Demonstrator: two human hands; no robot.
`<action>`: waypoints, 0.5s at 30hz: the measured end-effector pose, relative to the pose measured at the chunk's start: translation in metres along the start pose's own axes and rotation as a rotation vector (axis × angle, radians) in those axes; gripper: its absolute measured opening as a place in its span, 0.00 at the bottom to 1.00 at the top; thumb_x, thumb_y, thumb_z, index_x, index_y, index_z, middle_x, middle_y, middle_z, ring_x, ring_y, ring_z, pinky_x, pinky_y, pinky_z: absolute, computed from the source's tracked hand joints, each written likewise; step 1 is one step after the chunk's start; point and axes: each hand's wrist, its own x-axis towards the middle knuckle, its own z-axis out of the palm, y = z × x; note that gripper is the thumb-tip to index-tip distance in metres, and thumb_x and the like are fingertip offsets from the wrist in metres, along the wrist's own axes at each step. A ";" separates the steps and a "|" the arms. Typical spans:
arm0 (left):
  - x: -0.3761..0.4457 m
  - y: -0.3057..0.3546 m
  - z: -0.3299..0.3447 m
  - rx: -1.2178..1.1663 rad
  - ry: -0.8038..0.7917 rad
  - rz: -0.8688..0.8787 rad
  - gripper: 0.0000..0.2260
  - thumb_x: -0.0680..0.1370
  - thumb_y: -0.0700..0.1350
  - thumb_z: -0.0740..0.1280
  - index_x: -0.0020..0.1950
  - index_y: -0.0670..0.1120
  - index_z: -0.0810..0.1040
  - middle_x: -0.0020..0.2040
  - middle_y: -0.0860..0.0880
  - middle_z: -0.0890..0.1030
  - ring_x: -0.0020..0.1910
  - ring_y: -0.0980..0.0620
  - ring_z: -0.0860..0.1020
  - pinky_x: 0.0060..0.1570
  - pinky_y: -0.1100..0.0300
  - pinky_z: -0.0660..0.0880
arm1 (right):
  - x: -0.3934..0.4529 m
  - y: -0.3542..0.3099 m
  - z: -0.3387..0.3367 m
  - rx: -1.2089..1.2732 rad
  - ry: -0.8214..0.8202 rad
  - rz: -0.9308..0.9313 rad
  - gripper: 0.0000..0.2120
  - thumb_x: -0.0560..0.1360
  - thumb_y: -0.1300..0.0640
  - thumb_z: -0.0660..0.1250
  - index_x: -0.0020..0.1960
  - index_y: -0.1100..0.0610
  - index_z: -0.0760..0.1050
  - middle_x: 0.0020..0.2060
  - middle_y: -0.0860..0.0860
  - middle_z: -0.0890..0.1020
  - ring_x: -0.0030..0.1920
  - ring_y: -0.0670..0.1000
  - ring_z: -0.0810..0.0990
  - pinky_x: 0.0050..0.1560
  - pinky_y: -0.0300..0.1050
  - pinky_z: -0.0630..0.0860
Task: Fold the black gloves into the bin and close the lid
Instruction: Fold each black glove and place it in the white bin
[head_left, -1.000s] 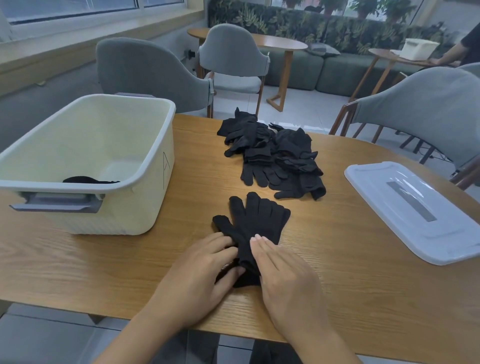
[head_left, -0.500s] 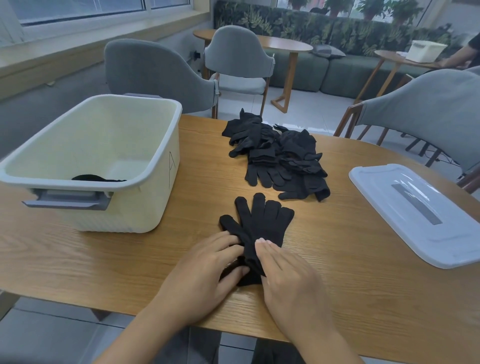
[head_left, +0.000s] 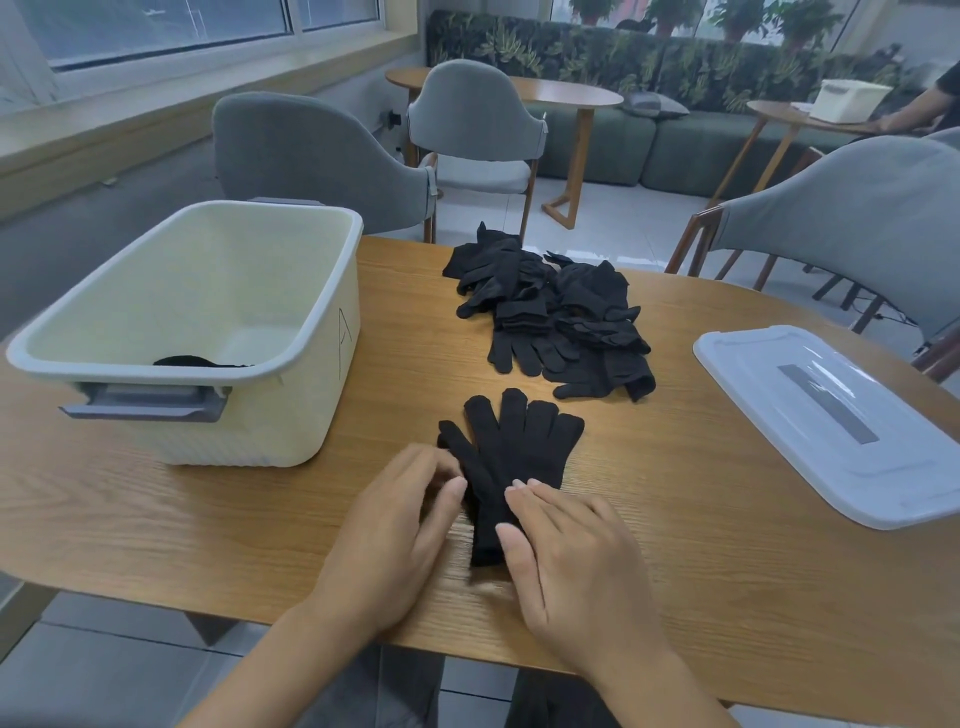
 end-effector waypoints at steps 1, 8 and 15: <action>0.000 0.003 0.000 0.026 0.060 0.016 0.05 0.83 0.50 0.61 0.51 0.52 0.76 0.49 0.59 0.76 0.49 0.57 0.77 0.48 0.62 0.73 | 0.001 0.000 0.001 -0.011 0.005 0.002 0.20 0.84 0.49 0.54 0.58 0.55 0.83 0.53 0.47 0.85 0.58 0.46 0.82 0.53 0.43 0.76; -0.005 0.008 0.017 0.174 -0.100 0.190 0.06 0.79 0.48 0.69 0.54 0.48 0.81 0.52 0.57 0.77 0.54 0.59 0.74 0.52 0.61 0.74 | 0.001 0.003 0.006 0.030 0.013 0.068 0.11 0.76 0.59 0.66 0.57 0.55 0.83 0.50 0.47 0.86 0.55 0.46 0.83 0.50 0.44 0.78; -0.005 0.009 0.018 0.143 -0.131 0.187 0.08 0.78 0.47 0.69 0.56 0.50 0.82 0.54 0.58 0.77 0.56 0.60 0.74 0.55 0.62 0.74 | 0.035 -0.001 0.000 0.392 -0.064 0.190 0.15 0.80 0.62 0.61 0.64 0.52 0.78 0.55 0.44 0.80 0.59 0.41 0.75 0.60 0.35 0.71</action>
